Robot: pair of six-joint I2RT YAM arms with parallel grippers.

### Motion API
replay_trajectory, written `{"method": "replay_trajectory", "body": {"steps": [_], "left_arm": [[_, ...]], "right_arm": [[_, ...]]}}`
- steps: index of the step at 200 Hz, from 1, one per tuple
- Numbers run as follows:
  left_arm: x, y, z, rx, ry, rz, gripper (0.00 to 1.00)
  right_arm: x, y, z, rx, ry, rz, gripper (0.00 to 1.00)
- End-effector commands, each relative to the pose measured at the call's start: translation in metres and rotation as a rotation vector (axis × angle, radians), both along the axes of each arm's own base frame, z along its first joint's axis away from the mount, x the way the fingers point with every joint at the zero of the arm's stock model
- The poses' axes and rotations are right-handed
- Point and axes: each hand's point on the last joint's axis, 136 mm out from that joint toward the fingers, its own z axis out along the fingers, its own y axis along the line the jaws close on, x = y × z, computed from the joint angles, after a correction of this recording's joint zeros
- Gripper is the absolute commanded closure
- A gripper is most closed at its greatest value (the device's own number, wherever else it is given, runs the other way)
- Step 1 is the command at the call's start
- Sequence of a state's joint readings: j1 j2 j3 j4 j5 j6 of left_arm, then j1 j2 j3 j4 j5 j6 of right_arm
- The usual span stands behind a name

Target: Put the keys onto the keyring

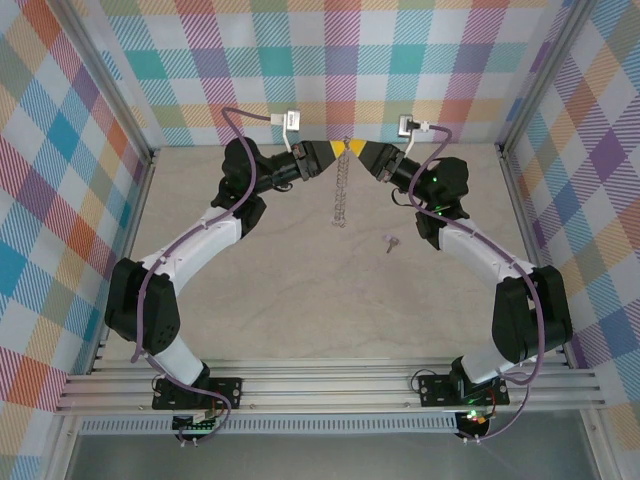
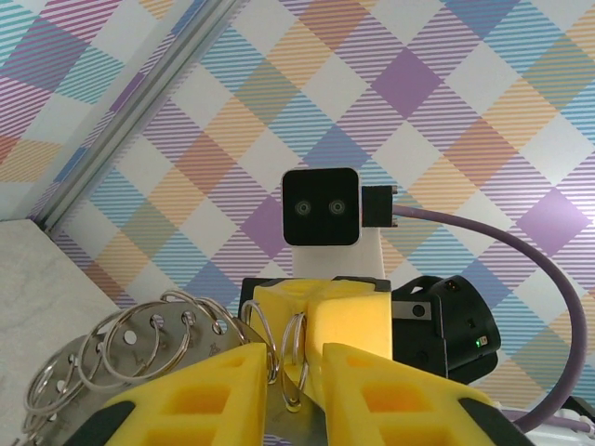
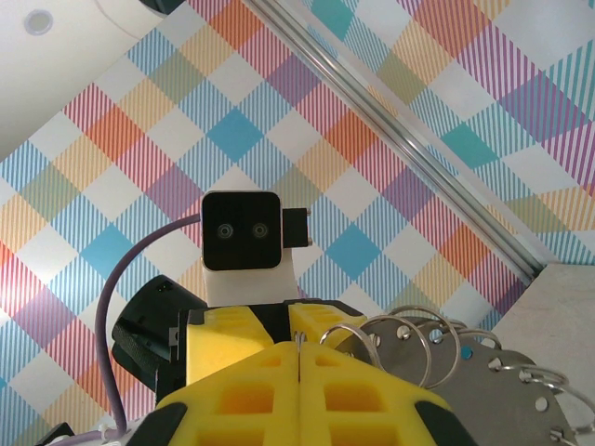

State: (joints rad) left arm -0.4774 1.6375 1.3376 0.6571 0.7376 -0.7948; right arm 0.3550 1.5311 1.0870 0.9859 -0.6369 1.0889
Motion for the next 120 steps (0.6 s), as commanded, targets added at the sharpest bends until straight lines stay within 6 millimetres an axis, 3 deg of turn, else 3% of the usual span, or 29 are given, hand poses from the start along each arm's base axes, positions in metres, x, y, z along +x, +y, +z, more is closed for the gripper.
{"method": "replay_trajectory", "body": {"steps": [1,39,62,76,95,120], "left_arm": [[-0.008,-0.001,0.015,-0.022,-0.058,0.002,0.80],[-0.009,-0.002,0.015,-0.020,-0.064,-0.001,0.89],[-0.008,-0.003,0.013,-0.015,-0.066,-0.003,1.00],[-0.008,-0.004,0.011,-0.006,-0.073,-0.004,1.00],[-0.010,-0.005,0.012,0.024,-0.107,-0.011,1.00],[-0.018,-0.005,0.013,0.094,-0.173,-0.018,1.00]], "right_arm": [[-0.007,0.003,0.005,0.012,-0.032,0.019,1.00],[-0.008,0.005,0.003,0.007,-0.025,0.023,1.00],[-0.007,0.005,0.001,0.003,-0.014,0.022,1.00],[-0.004,0.005,-0.001,-0.003,0.007,0.016,1.00],[-0.001,-0.004,-0.004,-0.013,0.038,-0.025,0.68],[-0.001,-0.034,-0.006,-0.037,0.073,-0.124,0.47]]}}
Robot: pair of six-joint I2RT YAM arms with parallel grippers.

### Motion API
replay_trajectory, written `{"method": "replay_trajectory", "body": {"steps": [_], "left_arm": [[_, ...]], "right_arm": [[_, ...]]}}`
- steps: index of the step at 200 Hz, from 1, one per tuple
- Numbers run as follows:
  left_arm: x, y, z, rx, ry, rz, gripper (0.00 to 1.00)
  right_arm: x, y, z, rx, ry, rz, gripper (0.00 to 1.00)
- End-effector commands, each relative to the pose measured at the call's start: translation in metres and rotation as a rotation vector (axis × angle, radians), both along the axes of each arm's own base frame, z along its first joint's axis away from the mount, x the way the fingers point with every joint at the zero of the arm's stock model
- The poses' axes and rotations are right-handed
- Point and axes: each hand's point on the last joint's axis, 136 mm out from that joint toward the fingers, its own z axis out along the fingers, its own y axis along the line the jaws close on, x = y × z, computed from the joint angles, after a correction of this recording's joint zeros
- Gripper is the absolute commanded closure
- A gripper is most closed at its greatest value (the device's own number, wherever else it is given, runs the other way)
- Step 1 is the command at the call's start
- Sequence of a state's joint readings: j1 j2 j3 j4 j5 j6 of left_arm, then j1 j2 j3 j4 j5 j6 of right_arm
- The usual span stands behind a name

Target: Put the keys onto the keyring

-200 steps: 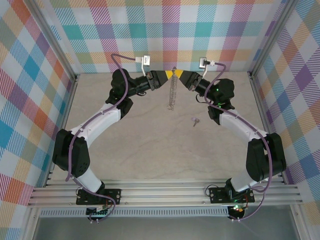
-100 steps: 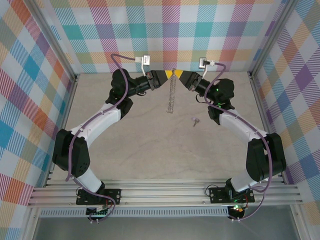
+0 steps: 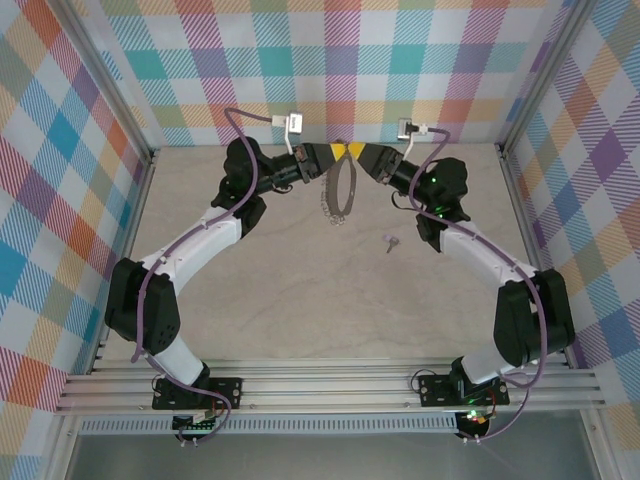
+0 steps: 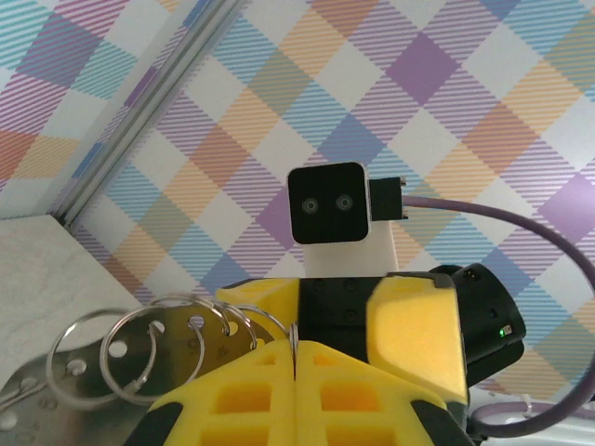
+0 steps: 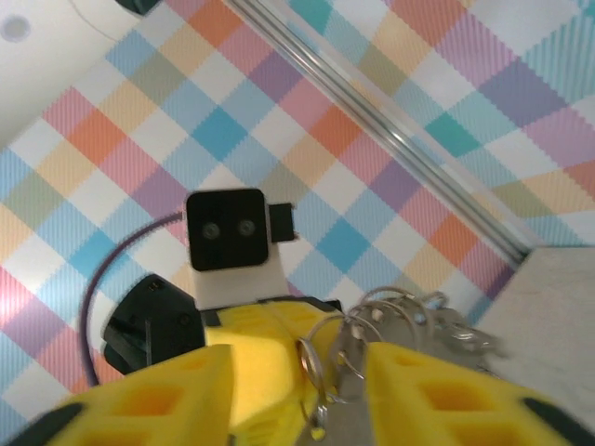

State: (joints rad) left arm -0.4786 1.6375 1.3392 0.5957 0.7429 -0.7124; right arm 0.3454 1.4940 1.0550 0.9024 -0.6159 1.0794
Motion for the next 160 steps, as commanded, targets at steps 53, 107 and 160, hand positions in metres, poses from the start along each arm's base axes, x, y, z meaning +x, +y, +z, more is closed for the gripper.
{"method": "replay_trajectory", "body": {"steps": [53,107,160], "left_arm": [[-0.039,0.006,0.034,0.191,-0.371,-0.004,1.00],[-0.056,0.008,0.045,0.217,-0.636,-0.009,1.00],[-0.057,0.006,0.058,0.198,-0.695,-0.008,1.00]], "right_arm": [[-0.027,-0.051,0.006,-0.132,0.003,-0.170,0.43],[-0.042,-0.044,0.009,-0.224,-0.081,-0.113,0.45],[-0.044,-0.035,0.002,-0.257,-0.132,-0.049,0.52]]}}
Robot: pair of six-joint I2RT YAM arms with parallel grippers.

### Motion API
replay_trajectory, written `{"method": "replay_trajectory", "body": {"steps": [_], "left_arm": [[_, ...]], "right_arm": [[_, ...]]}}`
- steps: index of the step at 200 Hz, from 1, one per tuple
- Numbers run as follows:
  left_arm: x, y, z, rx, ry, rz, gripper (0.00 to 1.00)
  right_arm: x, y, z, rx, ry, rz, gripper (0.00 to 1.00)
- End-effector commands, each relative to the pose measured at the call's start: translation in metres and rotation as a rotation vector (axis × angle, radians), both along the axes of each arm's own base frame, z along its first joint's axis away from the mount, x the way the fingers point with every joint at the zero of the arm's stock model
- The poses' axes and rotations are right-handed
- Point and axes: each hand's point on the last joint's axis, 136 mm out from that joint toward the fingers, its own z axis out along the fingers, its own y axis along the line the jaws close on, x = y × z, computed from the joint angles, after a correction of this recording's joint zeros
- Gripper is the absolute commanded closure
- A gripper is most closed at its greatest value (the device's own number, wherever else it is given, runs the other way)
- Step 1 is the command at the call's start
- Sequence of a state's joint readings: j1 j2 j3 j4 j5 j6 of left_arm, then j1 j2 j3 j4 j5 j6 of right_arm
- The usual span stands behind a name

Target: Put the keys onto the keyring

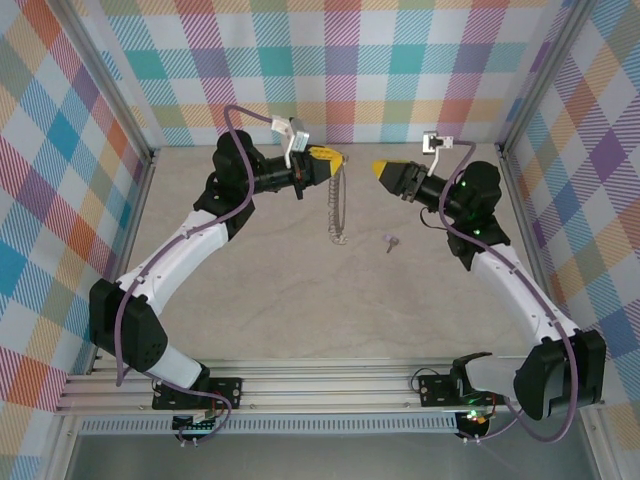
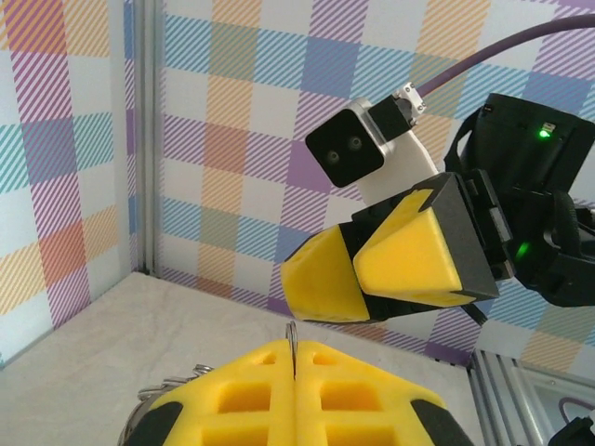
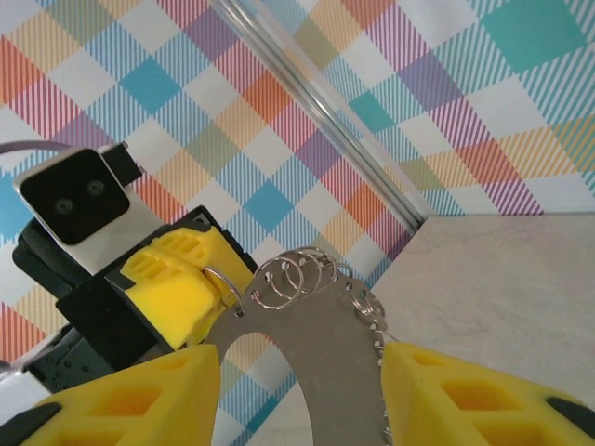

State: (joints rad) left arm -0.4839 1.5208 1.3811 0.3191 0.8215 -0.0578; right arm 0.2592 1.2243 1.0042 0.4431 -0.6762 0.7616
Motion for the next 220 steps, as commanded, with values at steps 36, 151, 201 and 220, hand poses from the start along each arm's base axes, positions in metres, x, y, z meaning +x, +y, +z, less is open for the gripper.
{"method": "replay_trajectory", "body": {"steps": [36,151,201,220], "left_arm": [[-0.018,-0.004,0.035,-0.031,-0.210,-0.021,1.00],[-0.024,-0.013,0.014,0.017,-0.364,-0.022,1.00],[-0.023,-0.015,0.012,0.014,-0.327,-0.039,1.00],[-0.024,-0.017,0.012,0.011,-0.312,-0.052,1.00]], "right_arm": [[0.000,0.007,0.005,-0.019,-0.064,0.045,0.52],[-0.025,0.023,0.030,-0.036,-0.211,0.245,0.57],[-0.022,0.026,0.029,-0.031,-0.216,0.272,0.58],[-0.021,0.028,0.031,-0.022,-0.224,0.288,0.59]]}}
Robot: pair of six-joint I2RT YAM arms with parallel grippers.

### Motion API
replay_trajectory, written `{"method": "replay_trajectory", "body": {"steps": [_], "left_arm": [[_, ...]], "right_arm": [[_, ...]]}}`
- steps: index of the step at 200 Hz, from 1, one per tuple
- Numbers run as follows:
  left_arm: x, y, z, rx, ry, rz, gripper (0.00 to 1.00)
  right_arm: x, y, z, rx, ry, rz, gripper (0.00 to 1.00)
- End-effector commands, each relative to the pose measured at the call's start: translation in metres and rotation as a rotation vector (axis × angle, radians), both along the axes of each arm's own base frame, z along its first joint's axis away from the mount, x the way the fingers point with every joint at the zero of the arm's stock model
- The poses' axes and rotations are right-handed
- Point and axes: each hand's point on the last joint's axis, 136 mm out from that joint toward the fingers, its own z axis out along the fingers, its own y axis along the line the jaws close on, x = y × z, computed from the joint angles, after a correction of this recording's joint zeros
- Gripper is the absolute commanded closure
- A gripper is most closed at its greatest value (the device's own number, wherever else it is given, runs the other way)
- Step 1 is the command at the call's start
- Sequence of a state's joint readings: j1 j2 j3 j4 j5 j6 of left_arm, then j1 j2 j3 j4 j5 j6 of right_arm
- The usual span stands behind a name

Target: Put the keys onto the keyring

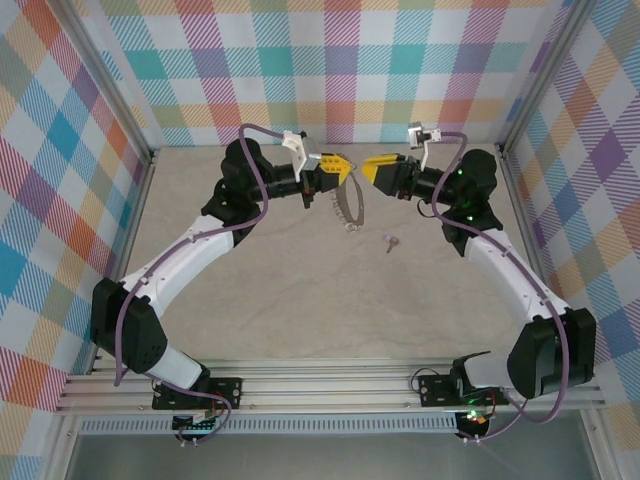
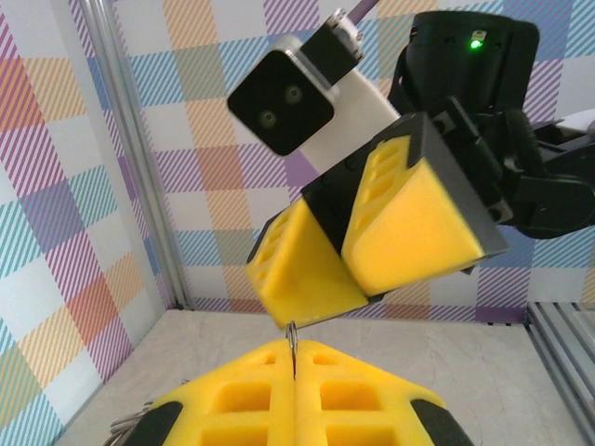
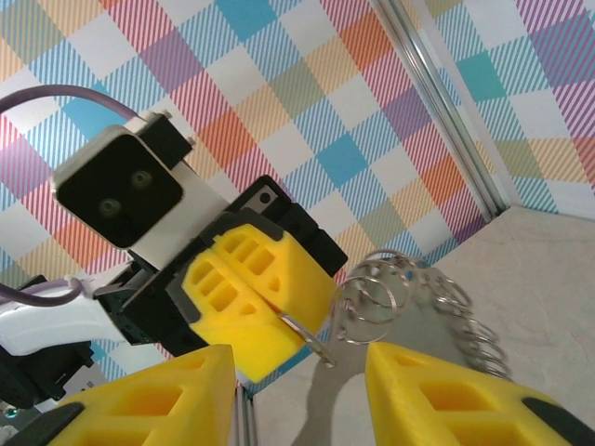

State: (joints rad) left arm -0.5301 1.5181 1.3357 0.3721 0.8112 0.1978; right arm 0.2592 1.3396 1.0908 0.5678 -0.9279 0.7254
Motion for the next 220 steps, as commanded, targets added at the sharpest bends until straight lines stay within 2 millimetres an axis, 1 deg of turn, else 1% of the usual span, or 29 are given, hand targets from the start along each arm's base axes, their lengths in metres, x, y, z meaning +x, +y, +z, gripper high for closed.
{"method": "replay_trajectory", "body": {"steps": [1,30,68,78,114,156,184,220], "left_arm": [[-0.010,-0.002,0.020,-0.040,-0.054,-0.041,1.00],[-0.012,-0.003,0.021,-0.045,-0.032,-0.063,1.00],[-0.012,-0.004,0.021,-0.053,-0.001,-0.077,1.00],[-0.012,-0.003,0.024,-0.061,0.001,-0.078,1.00],[-0.004,0.001,0.031,-0.110,0.030,-0.072,1.00],[0.005,0.010,0.040,-0.175,0.069,-0.072,1.00],[0.004,0.010,0.040,-0.175,0.071,-0.078,1.00],[0.000,0.009,0.039,-0.164,0.079,-0.100,1.00]], "right_arm": [[-0.007,0.004,0.019,0.020,-0.084,0.047,0.59],[-0.006,0.008,0.020,0.024,-0.084,0.066,0.59],[-0.007,0.012,0.021,0.025,-0.091,0.084,0.62],[-0.007,0.014,0.022,0.025,-0.093,0.089,0.63],[-0.011,0.019,0.021,0.019,-0.097,0.128,0.67],[-0.013,0.020,0.018,0.015,-0.092,0.141,0.71],[-0.013,0.020,0.020,0.023,-0.097,0.130,0.74],[-0.011,0.019,0.025,0.033,-0.109,0.112,0.73]]}}
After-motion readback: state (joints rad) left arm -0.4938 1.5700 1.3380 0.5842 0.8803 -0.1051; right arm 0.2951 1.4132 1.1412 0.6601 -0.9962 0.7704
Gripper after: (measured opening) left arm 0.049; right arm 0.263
